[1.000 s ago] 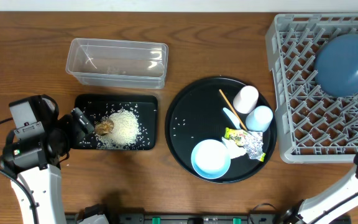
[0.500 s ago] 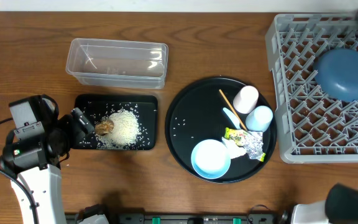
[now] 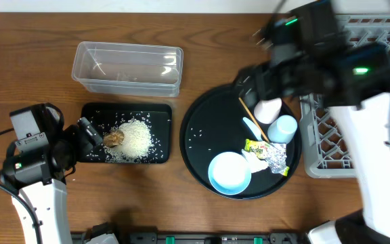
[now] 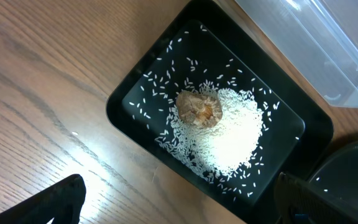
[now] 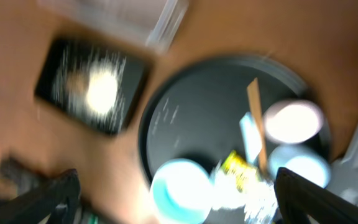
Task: Sort waste into correct bins and load items into the dishwasher rack
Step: 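Move the right gripper left over the light-blue bowl on the round tray, then grasp the rim of the light-blue bowl with the right gripper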
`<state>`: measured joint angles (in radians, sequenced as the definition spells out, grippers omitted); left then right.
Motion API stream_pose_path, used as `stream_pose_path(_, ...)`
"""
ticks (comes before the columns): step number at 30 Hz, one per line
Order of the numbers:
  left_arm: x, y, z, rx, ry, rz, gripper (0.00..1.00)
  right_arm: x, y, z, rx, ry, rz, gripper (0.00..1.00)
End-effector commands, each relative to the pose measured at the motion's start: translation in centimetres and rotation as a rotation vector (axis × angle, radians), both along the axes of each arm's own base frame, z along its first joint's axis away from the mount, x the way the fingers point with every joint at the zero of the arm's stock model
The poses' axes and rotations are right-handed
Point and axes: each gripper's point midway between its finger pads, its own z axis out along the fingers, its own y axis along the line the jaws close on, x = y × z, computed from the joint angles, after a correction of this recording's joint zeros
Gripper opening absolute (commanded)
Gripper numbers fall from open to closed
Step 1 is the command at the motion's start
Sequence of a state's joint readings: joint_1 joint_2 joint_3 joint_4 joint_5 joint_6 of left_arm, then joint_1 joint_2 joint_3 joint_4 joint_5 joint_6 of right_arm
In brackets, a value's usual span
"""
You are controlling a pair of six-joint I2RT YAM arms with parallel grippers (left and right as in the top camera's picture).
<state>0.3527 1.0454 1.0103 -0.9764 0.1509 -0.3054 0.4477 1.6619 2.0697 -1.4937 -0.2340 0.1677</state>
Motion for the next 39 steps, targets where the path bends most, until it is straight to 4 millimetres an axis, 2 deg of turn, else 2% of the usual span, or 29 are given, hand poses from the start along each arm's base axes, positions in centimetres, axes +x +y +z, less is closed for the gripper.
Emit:
stream_pose_path(1,0.2,0.3,0.7,0.018,-0.015,-0.011,0.98,-2.3,3.5,-4.3,-0.095,0.127,0.098,0.88)
stream_pose_path(3,0.2,0.3,0.7,0.018,-0.015,-0.011,0.98,-3.2,5.0,-7.0,-0.16,0.192,0.081,0.85)
stream_pose_path(7,0.2,0.3,0.7,0.018,-0.015,-0.011,0.98,-4.4,6.3,-12.8,-0.326,0.277,-0.05,0.83)
stream_pose_path(11,0.2,0.3,0.7,0.018,-0.015,-0.011,0.98,-6.0,7.8,-17.4,-0.4,0.341,-0.109,0.78)
stream_pose_path(14,0.2,0.3,0.7,0.018,-0.015,-0.011,0.98,-7.2,7.8,-19.8,-0.434,0.381,-0.178,0.73)
stream_pose_path(16,0.2,0.3,0.7,0.018,-0.015,-0.011,0.98,-8.0,7.0,-20.9,-0.468,0.396,-0.243,0.72)
stream_pose_path(19,0.2,0.3,0.7,0.018,-0.015,-0.011,0.98,-9.0,6.4,-21.9,-0.503,0.418,-0.254,0.72)
stream_pose_path(24,0.2,0.3,0.7,0.018,-0.015,-0.011,0.98,-10.9,6.6,-24.4,-0.506,0.467,-0.218,0.74)
stream_pose_path(31,0.2,0.3,0.7,0.018,-0.015,-0.011,0.98,-12.2,7.5,-27.0,-0.454,0.507,-0.187,0.68)
stream_pose_path(34,0.2,0.3,0.7,0.018,-0.015,-0.011,0.98,-12.3,7.3,-27.5,-0.461,0.505,-0.183,0.62)
stream_pose_path(37,0.2,0.3,0.7,0.018,-0.015,-0.011,0.98,-12.0,7.6,-27.7,-0.448,0.486,-0.16,0.43)
stream_pose_path(39,0.2,0.3,0.7,0.018,-0.015,-0.011,0.98,-11.8,7.8,-27.9,-0.442,0.477,-0.158,0.43)
